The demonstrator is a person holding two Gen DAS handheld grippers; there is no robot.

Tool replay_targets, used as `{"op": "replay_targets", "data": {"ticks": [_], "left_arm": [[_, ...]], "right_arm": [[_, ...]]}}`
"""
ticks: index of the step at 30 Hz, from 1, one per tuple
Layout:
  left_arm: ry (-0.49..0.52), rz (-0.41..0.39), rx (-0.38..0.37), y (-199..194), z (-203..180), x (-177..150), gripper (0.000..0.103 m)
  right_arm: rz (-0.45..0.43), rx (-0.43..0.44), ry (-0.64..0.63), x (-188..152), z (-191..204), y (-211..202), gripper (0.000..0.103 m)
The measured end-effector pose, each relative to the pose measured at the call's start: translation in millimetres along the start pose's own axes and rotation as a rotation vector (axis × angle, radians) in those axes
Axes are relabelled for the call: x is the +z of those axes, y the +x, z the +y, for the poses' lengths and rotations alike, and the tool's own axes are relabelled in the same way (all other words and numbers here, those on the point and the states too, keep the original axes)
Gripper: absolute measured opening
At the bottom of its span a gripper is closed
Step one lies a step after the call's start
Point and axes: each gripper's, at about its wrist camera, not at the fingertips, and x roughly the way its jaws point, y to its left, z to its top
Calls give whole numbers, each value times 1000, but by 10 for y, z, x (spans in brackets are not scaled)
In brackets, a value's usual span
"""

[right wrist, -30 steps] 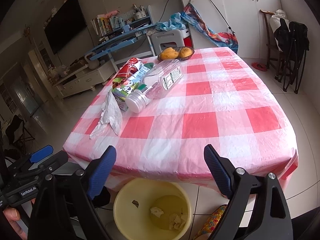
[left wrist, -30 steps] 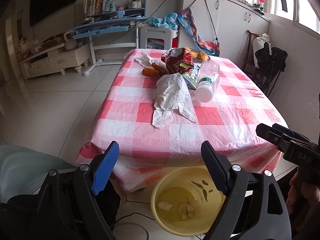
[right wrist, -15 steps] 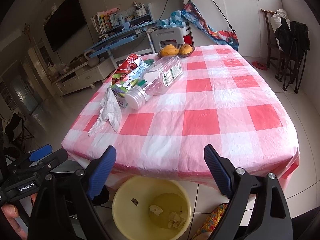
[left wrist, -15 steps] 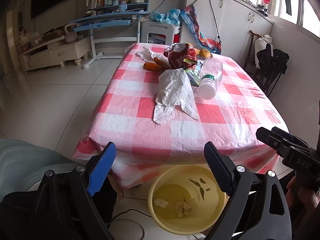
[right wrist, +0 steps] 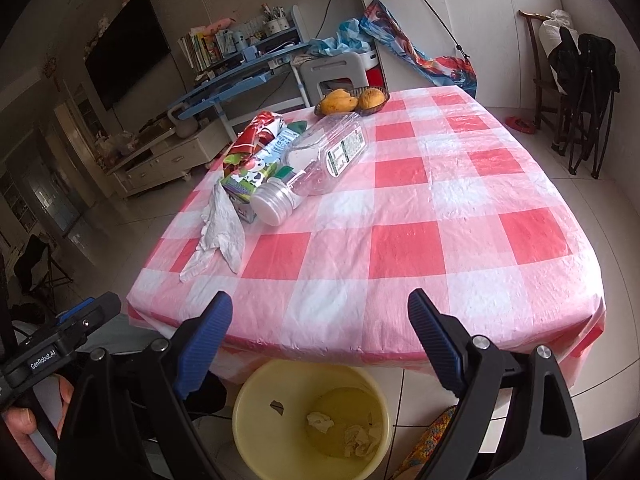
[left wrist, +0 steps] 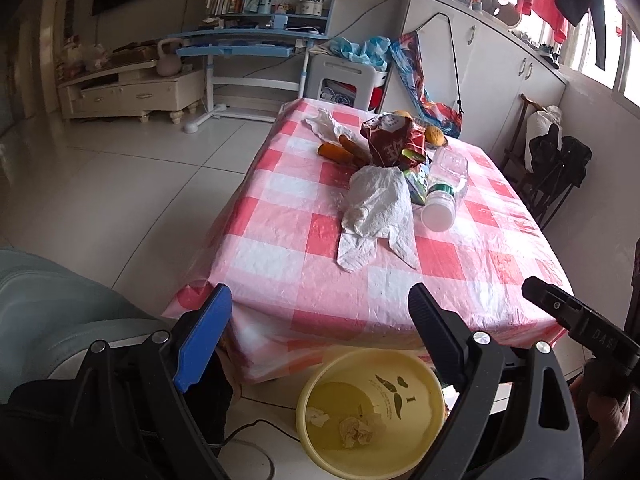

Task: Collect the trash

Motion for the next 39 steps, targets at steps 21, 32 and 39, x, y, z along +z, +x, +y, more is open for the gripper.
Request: {"op": "replay_targets", "data": {"ticks": [21, 32, 39], "left_arm": [[141, 65, 37, 598, -289, 672, 86], [112, 167, 11, 1210, -368, 741, 86], [184, 184, 16, 1366, -559, 705, 78]], "right_arm": [[123, -54, 158, 1233, 40, 1409, 86], [178, -50, 69, 1309, -233, 1456, 91], [236, 8, 48, 1227, -300, 1385, 81]]}}
